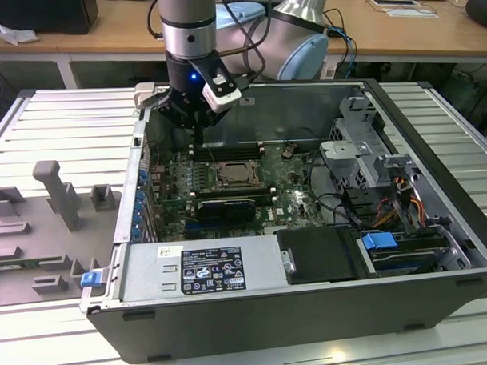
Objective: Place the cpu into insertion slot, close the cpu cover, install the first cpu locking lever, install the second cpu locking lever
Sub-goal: 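Install the first cpu locking lever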
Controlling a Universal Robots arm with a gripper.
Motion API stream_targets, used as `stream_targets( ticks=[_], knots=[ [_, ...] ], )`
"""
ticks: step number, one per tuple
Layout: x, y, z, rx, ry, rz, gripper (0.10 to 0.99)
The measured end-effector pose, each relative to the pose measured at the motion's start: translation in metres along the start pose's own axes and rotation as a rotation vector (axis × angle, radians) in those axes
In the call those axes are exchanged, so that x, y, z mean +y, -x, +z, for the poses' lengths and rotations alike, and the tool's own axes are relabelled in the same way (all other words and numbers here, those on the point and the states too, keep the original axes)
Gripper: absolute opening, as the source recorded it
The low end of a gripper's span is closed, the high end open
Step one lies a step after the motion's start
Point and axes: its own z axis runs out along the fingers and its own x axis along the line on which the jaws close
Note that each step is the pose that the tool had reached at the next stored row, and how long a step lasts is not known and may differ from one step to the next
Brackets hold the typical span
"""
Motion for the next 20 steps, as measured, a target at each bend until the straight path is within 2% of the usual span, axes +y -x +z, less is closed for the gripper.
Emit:
stream_targets(
  ticks=[5, 9, 15, 20],
  knots=[
    [-0.0001, 0.0021, 0.0002, 0.0001, 0.0, 0.0, 0.106],
    [-0.0006, 0.0114, 0.0004, 0.0001, 0.0, 0.0, 0.106],
    [-0.001, 0.0193, 0.0008, 0.0001, -0.001, 0.0, 0.106],
    [-0.0015, 0.0287, 0.0011, 0.0002, -0.002, 0.0, 0.106]
  ],
)
